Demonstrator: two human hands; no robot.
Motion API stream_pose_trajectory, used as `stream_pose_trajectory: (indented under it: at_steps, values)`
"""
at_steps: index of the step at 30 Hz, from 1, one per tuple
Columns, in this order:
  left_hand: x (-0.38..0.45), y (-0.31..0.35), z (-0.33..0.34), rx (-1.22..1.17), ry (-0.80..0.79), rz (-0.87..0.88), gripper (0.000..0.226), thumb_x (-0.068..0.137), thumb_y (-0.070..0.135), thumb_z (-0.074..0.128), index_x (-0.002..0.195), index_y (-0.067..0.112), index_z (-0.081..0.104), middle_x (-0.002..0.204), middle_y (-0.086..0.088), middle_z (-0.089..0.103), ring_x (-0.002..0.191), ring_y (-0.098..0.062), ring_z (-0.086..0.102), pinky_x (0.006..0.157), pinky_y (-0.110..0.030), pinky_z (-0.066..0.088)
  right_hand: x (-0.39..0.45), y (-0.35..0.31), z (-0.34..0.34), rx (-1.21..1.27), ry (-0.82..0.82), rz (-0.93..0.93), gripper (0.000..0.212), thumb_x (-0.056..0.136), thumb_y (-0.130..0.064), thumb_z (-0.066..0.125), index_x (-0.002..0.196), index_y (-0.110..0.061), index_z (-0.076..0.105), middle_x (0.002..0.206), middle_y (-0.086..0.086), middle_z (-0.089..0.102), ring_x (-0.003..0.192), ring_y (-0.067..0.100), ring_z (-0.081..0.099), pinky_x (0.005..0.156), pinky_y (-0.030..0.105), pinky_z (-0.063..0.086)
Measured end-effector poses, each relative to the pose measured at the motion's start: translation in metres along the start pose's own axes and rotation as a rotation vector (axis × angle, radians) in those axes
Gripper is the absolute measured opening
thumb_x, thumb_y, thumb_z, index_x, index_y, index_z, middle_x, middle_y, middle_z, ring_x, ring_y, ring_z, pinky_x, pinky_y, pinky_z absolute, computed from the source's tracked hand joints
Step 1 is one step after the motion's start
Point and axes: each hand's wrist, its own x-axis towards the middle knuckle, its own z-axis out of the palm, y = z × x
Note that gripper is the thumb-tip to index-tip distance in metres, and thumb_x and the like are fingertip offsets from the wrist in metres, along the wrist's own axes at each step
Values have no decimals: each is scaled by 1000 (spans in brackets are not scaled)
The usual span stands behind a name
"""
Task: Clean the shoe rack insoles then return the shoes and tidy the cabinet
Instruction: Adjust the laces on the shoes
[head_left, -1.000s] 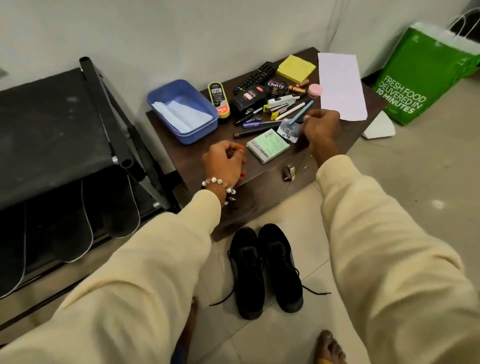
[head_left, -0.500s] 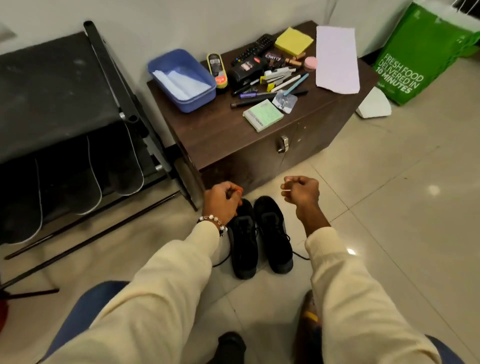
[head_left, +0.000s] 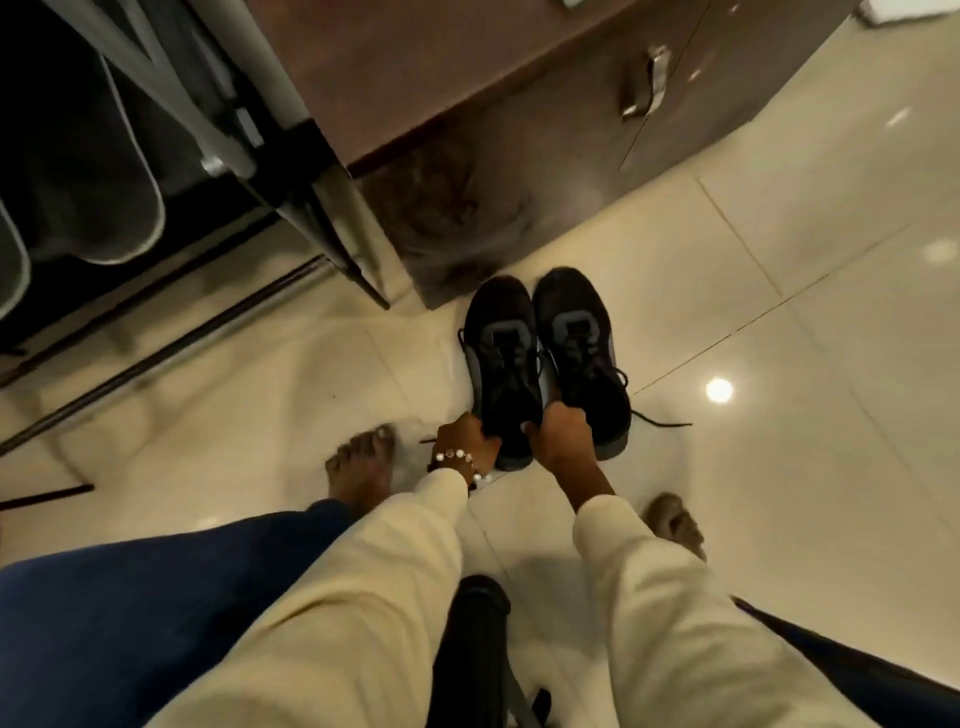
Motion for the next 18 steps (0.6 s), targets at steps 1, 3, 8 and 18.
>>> stream_pose_trajectory:
  at_steps: [1,3,8,18]
  values:
    - [3,0,6,-7,-4,-9,42,90,28,60,125,5,55,126,-20,60,118,-37,54,95,-36,45,1,-1,7,-4,12,12,39,93,-31,57,115,2,55,114,23,58,107,40,56,89,42,47]
    - [13,-3,19,-73,-3,-16,47,91,24,59,134,7,49,133,-18,56,122,-36,51,101,-36,43,7,3,22,14,5,48,41,93,-31,57,116,2,54,115,22,57,106,40,57,88,41,48]
    - [27,-6,22,-314,-18,-81,55,86,15,64,139,14,48,134,-12,57,120,-33,55,103,-39,45,21,6,27,-10,9,51,35,89,-19,60,116,3,53,117,23,57,108,41,56,90,41,47]
    - [-57,19,-46,-152,31,-89,53,80,44,69,112,1,65,113,-19,67,106,-35,62,88,-36,51,-64,-20,-43,-2,-7,-34,38,87,-25,60,115,2,56,114,21,62,105,40,59,90,41,49]
